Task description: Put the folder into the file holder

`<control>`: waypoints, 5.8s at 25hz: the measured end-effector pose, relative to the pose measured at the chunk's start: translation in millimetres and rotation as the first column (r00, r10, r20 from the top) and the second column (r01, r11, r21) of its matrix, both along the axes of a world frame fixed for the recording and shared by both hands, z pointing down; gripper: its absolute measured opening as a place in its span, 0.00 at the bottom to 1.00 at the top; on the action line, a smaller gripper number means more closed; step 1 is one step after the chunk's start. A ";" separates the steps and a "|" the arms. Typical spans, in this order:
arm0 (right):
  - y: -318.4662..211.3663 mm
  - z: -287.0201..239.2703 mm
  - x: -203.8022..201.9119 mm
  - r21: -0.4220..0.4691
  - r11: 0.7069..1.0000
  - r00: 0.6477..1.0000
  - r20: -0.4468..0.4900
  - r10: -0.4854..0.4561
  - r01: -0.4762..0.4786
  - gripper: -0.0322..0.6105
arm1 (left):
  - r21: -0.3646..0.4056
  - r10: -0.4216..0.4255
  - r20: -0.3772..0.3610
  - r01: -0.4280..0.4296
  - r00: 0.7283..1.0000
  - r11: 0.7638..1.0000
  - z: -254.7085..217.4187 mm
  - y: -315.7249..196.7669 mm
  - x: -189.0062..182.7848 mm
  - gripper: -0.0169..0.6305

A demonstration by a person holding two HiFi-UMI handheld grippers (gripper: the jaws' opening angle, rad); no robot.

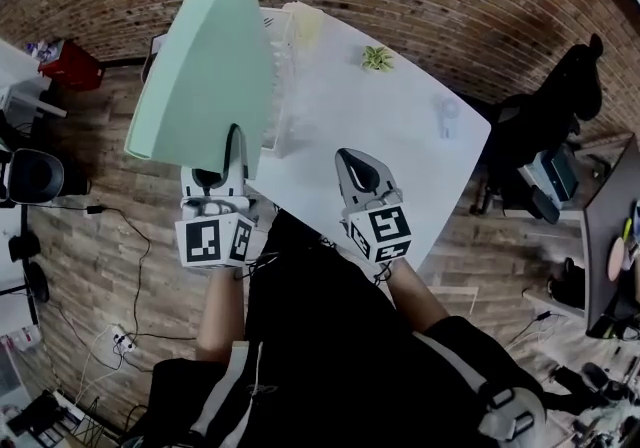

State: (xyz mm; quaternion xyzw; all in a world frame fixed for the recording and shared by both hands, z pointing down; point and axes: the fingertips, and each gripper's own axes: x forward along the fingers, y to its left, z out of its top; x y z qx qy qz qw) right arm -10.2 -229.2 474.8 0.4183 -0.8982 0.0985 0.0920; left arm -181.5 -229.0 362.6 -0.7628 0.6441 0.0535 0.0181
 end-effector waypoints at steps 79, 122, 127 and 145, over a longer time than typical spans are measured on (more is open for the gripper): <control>-62.6 53.1 -13.4 -0.208 0.977 0.999 -0.013 -0.046 0.043 0.06 | -0.164 0.065 -0.013 -0.066 0.998 0.984 73.8 -87.8 -1.9 0.22; -57.4 65.7 -14.5 -0.233 0.972 0.999 -0.025 -0.046 0.039 0.06 | -0.270 0.073 -0.027 -0.077 0.997 0.960 147.9 -85.2 9.9 0.23; -54.9 67.4 -16.9 -0.236 0.971 0.998 -0.024 -0.050 0.043 0.06 | -0.287 0.085 -0.005 -0.083 0.996 0.954 156.2 -84.3 15.2 0.24; -52.1 68.3 -25.8 -0.235 0.970 0.997 -0.027 -0.071 0.062 0.06 | -0.306 0.103 0.019 -0.092 0.995 0.948 171.1 -82.3 21.5 0.26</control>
